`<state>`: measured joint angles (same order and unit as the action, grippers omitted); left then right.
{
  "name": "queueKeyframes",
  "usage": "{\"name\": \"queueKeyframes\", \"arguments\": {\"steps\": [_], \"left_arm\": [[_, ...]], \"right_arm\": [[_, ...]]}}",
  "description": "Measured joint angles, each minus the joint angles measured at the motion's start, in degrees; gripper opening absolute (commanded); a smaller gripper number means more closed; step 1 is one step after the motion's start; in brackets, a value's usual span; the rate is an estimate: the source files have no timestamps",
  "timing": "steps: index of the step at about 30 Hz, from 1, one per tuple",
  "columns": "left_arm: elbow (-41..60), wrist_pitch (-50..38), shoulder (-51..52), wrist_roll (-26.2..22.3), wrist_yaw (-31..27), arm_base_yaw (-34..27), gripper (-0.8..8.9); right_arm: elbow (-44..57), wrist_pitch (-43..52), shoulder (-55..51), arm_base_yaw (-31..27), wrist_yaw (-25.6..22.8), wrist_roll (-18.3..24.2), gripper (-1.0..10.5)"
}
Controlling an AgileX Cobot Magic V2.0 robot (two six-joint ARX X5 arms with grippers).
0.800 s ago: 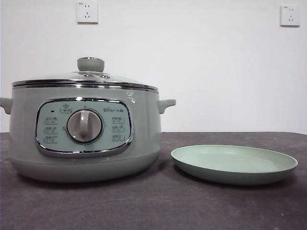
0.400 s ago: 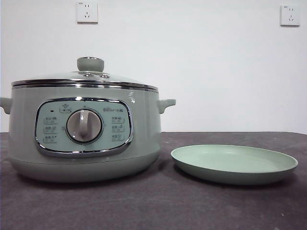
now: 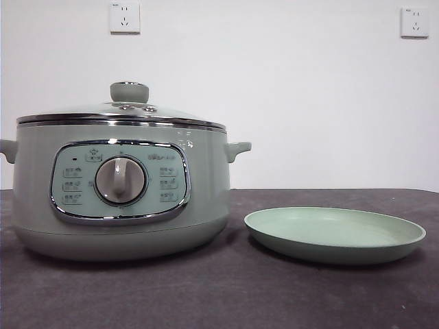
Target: Take the corn out from the steamer,put the corn on the plate,close the lid
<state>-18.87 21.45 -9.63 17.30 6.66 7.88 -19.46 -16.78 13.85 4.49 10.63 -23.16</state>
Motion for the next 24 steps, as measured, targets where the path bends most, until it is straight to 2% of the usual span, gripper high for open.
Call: {"name": "queueKeyframes", "arguments": {"steps": [5,10,15,16,18,19,22,23,24], "left_arm": [[-7.8,0.8,-8.7,-3.7,4.8,0.0,-0.08],[-16.5,4.4,-18.4,-8.9,11.0,0.0,-0.08],[-24.6,10.0,-27.2,-12.9,14.6,0.0,-0.04],[-25.9,11.1,-28.6,-13.5,15.3,0.0,-0.03],[-28.4,12.9,-31.5,-14.4,16.2,0.0,0.07],[-29.5,13.5,-32.9,-14.7,16.7,0.0,0.49],[-31.4,13.8,-35.4,-15.0,17.9,0.0,3.84],[-32.0,13.7,-36.0,-15.0,18.0,0.0,4.51],[-32.4,13.5,-36.5,-15.1,18.0,0.0,4.47]], "right_arm": [[-8.6,-3.0,8.2,0.0,4.5,5.3,0.0],[-17.5,-9.4,17.3,0.0,11.8,11.0,0.0],[-24.8,-16.5,26.3,0.0,19.6,16.6,0.1],[-25.7,-17.5,27.7,0.0,20.9,17.6,0.5],[-26.9,-18.3,30.1,0.0,22.0,19.2,2.0],[-27.4,-18.3,31.1,0.0,22.1,19.7,2.8],[-27.7,-18.2,33.0,0.0,22.0,20.2,3.9],[-27.7,-18.3,33.4,0.0,22.0,20.2,3.9],[-27.7,-18.3,33.6,0.0,22.0,20.2,3.9]]}}
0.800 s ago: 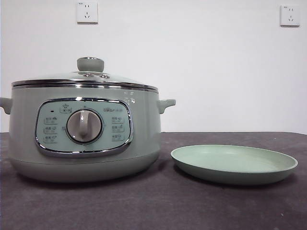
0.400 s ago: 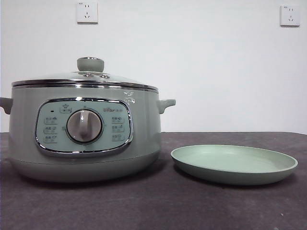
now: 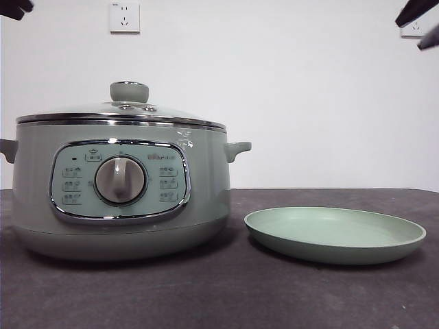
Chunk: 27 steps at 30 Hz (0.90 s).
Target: Take the corn out from the steamer,put the corn on the plate,close the lid
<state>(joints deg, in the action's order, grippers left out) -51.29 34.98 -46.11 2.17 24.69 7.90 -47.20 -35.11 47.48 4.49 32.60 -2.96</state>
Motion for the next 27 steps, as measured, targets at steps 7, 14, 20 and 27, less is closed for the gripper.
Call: {"name": "queueKeyframes", "arguments": {"steps": [7,14,20,27], "left_arm": [[-3.0,-5.9,-4.0,0.5,0.4,2.0,4.36],[-11.3,-5.8,-14.4,0.8,0.3,6.5,4.36],[-17.0,-4.9,-22.9,-0.2,-6.1,10.9,4.36],[-18.5,-5.0,-30.5,-2.0,-11.1,13.3,4.36]], "right_arm": [[0.0,0.0,0.2,0.0,0.0,-0.1,3.8],[0.0,0.0,0.2,0.0,0.0,-0.2,3.8],[0.0,0.0,0.2,0.0,0.0,-0.2,3.8],[0.0,0.0,0.2,0.0,0.0,-0.2,3.8]]}}
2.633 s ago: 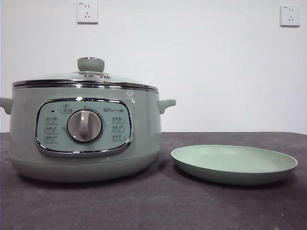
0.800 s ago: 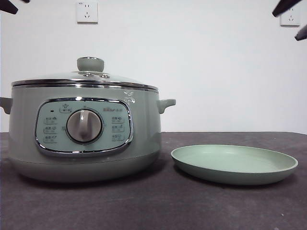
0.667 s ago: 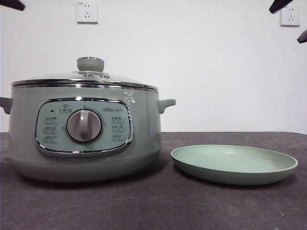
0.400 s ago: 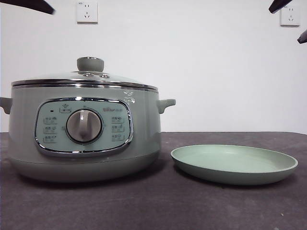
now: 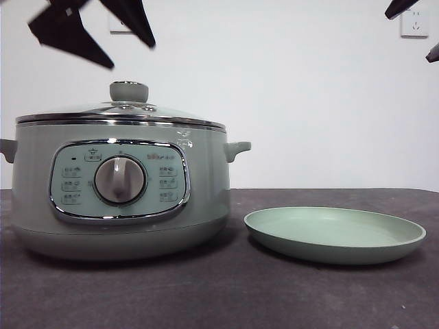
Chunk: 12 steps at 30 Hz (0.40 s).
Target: Take the corn out from the steamer,put the corn on the plate,close the lid
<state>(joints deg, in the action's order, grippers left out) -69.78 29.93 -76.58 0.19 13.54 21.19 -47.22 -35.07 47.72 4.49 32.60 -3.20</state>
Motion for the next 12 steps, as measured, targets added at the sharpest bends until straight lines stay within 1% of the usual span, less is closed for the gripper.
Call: {"name": "queueKeyframes", "arguments": {"steps": [8,9,11,12], "left_arm": [[0.0,2.6,-5.0,-1.1,-1.6,0.7,4.29],[0.0,2.8,-5.0,-1.1,-2.0,0.8,3.50],[0.0,2.9,-5.0,-1.3,-2.5,0.8,1.24],[0.0,3.1,-5.0,-1.6,-2.6,0.8,0.44]], "right_arm": [[0.0,0.0,0.0,0.0,0.0,0.0,3.8],[0.0,0.0,0.0,0.0,0.0,0.0,3.8],[0.0,0.0,0.0,0.0,0.0,0.0,3.8],[0.0,0.0,0.0,0.0,0.0,0.0,3.8]]}}
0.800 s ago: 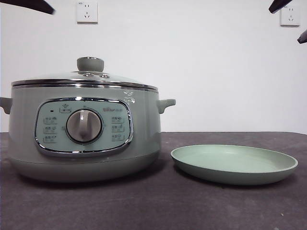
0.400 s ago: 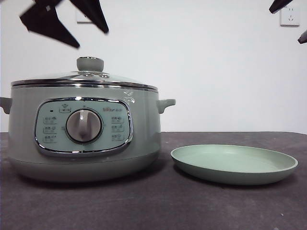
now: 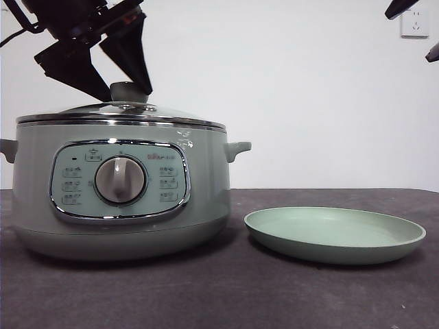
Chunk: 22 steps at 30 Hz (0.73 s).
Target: Take the corn out from the steamer,put the corn on the plate,close the lid
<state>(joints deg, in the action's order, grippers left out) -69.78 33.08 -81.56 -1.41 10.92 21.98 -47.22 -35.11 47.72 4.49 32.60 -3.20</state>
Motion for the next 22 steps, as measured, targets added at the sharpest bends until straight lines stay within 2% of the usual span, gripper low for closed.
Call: {"name": "queueKeyframes", "arguments": {"steps": [1,10,13,17,22], "left_arm": [[0.0,0.3,0.0,-0.6,0.0,0.0,-0.08],[0.0,-0.3,0.9,-2.1,-0.3,-0.5,-0.09],[-1.2,0.3,6.1,-2.5,-5.8,-1.4,-0.09],[-5.2,-0.2,17.4,-2.7,-9.9,-2.1,-0.09],[-6.6,5.6,27.5,-2.7,-14.5,-1.9,-0.09]], "right_arm": [[0.0,0.0,0.0,0.0,0.0,0.0,3.8],[0.0,0.0,0.1,0.2,0.3,-0.7,3.8],[0.0,0.2,1.1,1.9,0.4,-1.4,3.8],[-1.5,1.9,6.2,7.4,0.2,-3.0,3.8],[-9.4,6.4,16.3,17.4,0.1,-5.4,3.8]]}}
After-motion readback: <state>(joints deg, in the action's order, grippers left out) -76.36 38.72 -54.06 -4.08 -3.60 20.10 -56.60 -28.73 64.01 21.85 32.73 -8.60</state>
